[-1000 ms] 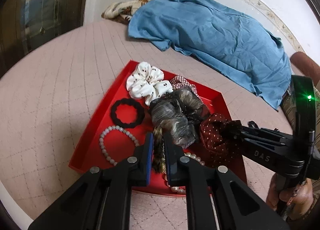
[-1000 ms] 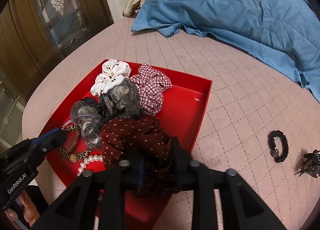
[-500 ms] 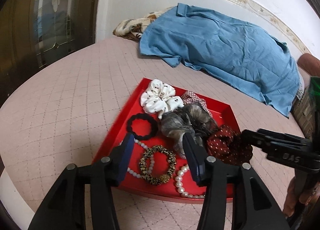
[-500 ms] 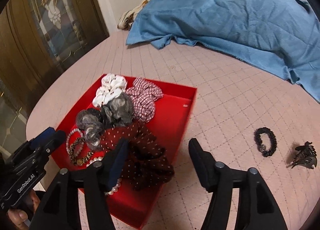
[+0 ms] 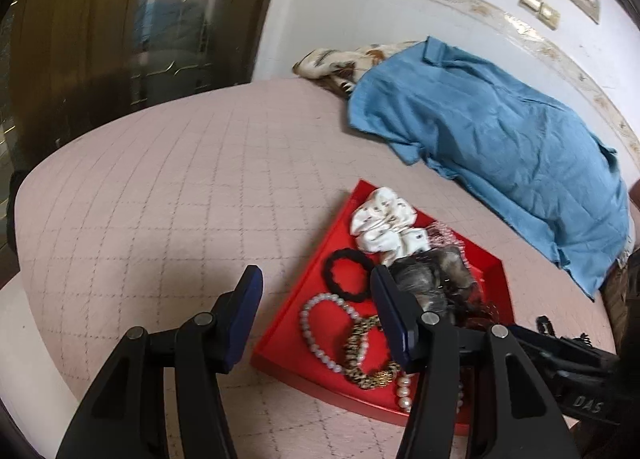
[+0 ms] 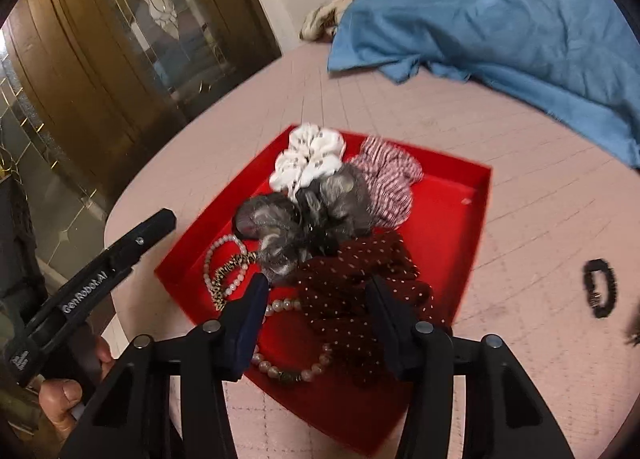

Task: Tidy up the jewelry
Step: 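Withdraw both tools from the tray toward the black bead bracelet and claw clip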

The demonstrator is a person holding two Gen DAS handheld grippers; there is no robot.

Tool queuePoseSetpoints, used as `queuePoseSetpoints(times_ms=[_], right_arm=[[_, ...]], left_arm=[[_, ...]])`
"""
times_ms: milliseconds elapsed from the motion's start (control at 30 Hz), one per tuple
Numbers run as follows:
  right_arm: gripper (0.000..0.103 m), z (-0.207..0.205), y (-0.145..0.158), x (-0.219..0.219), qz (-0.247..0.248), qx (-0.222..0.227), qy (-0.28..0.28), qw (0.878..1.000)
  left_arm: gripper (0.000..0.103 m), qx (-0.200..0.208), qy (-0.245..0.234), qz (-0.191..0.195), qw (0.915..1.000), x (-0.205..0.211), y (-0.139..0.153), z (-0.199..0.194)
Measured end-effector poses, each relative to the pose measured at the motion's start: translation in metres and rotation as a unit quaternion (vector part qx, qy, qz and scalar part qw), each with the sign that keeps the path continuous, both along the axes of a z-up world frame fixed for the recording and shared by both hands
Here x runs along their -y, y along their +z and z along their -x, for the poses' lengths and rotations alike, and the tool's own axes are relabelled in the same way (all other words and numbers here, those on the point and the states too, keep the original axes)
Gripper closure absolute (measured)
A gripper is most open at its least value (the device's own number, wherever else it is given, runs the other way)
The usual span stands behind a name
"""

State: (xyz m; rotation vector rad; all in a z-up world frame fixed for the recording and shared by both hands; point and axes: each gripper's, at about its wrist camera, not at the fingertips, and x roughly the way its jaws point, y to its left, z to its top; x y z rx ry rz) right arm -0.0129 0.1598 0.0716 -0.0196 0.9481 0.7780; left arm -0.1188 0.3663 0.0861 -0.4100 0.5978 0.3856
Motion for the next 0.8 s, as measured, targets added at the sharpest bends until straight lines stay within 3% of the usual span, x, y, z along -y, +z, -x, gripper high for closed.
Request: queuePoseSetpoints(times_ms=[133, 367, 500, 700, 800], right_arm=[[0.048, -0.015, -0.021, 0.004, 0.045, -0.014, -0.042, 0.998], [0.048, -0.011, -0.001, 0.027, 0.010, -0.005, -0.058, 0.998], [0.040, 0.003, 0.016, 0.046, -0.010, 0.010, -0.067, 0.998], [0.036, 0.022, 0.021, 0.090, -0.012, 0.023, -0.103, 0.994], [0.034, 0.032, 0.021, 0.119, -0.008, 0.030, -0.130, 0.991]], left_arm=[[0.048, -0.011, 0.000, -0.010, 0.9999, 0.002, -0.002, -0.003], [0.043, -0.015, -0.003, -0.025, 0.9996, 0.008, -0.003, -0.003], [0.039, -0.017, 0.002, -0.036, 0.9992, 0.011, -0.002, -0.002], [0.038, -0.028, -0.013, -0.071, 0.9970, 0.032, 0.006, 0.000], [0.031, -0.032, -0.032, -0.079, 0.9958, 0.047, 0.012, 0.006]])
